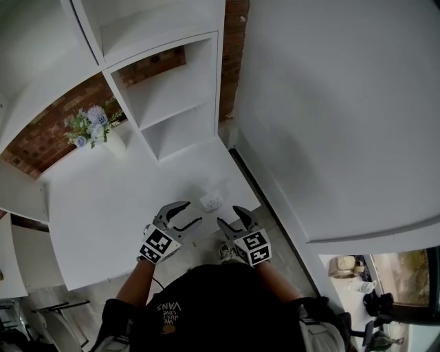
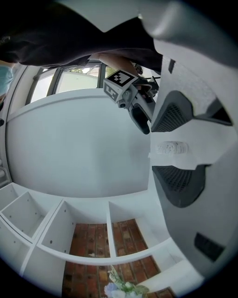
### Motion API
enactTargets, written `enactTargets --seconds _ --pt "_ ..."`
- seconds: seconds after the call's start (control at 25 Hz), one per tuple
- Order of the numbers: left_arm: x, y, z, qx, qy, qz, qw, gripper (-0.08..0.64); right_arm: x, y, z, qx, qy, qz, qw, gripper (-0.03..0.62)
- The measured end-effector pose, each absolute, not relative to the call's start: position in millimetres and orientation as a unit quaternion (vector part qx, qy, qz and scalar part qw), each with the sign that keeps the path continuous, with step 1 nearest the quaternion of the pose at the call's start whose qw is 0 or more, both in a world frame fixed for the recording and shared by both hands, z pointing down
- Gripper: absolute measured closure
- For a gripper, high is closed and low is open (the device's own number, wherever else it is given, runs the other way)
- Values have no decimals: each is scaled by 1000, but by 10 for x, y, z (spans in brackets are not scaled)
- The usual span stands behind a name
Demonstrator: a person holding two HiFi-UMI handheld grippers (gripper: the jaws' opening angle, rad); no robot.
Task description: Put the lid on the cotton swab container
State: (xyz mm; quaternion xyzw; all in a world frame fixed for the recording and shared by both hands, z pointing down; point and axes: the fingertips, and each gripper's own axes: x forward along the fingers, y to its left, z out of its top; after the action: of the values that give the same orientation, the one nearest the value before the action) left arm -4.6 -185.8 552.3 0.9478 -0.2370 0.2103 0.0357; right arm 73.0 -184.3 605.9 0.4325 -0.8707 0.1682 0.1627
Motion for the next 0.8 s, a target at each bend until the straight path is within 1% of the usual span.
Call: enactTargets --seconds 0.2,0.28,0.44,0.8 --pt "63 -1980 5600 948 -216 232 23 353 741 -1970 6143 414 -878 164 176 351" --pt "108 -1996 5653 948 -203 246 22 334 734 -2005 6172 405 -881 159 184 351" --pt "183 -2014 5767 944 -180 276 14 321 727 -2064 6252 389 -887 151 197 351" --pt "321 -2019 6049 934 -132 333 -23 318 680 -2138 6445 354 -896 150 223 353"
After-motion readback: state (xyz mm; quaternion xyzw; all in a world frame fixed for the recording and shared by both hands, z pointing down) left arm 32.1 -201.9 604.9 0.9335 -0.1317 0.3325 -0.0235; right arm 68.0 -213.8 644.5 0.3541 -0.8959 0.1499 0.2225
